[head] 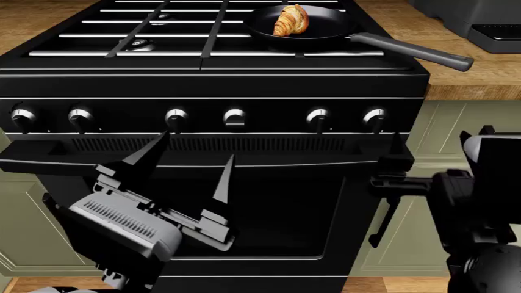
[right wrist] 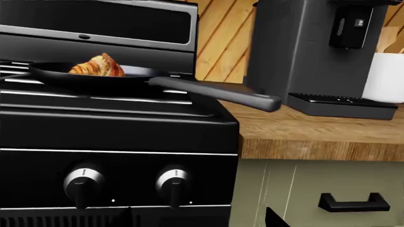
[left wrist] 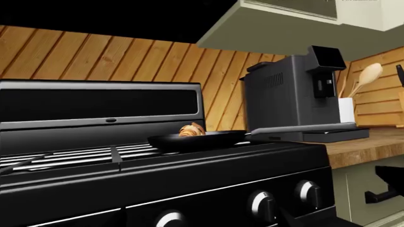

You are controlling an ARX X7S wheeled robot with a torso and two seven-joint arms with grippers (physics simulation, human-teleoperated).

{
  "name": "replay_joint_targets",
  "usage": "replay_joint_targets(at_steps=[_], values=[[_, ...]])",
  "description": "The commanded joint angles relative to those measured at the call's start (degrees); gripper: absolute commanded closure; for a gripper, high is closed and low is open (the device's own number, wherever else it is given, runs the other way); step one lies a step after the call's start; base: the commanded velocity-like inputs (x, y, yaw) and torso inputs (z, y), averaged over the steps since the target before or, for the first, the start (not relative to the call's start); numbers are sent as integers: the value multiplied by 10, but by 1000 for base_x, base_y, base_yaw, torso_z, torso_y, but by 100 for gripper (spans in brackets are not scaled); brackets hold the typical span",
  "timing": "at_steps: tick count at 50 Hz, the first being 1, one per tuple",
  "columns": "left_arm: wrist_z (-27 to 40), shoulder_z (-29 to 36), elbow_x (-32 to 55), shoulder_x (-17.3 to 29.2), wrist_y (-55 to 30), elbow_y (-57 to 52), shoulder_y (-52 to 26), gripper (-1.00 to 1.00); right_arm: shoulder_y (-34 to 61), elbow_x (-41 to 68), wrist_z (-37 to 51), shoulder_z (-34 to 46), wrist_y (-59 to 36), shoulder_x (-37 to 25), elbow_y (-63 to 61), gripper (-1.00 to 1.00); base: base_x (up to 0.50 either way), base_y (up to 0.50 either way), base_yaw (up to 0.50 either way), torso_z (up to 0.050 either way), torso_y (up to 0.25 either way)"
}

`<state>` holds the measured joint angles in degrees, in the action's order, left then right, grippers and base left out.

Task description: Pick the croissant and place it on the pan. Then turn on the stove to warm the croissant.

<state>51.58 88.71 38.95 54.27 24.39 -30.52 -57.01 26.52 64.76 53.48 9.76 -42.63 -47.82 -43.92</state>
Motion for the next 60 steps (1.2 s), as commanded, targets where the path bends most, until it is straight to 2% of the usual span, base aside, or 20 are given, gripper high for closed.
replay_joint_targets(at_steps=[1,21,27,41,60], values=[[-7,-4,3,0,18,14,9,-100,42,44,0,12,-40,-8,33,-100,0,0,0,0,0],[-20,-12,2,-7,43,32,19,-100,92,48,-36,49,-62,20,99,-100,0,0,0,0,0],[-7,-13,-8,-15,26,17,14,-100,101,50,-50,47,-58,25,123,-100,0,0,0,0,0],[2,-16,13,-9,27,7,21,-100,128,95,-40,44,-75,40,165,-100,0,0,0,0,0],[-29,-31,50,2,83,44,37,-100,184,102,-41,71,-105,63,216,-100,0,0,0,0,0]])
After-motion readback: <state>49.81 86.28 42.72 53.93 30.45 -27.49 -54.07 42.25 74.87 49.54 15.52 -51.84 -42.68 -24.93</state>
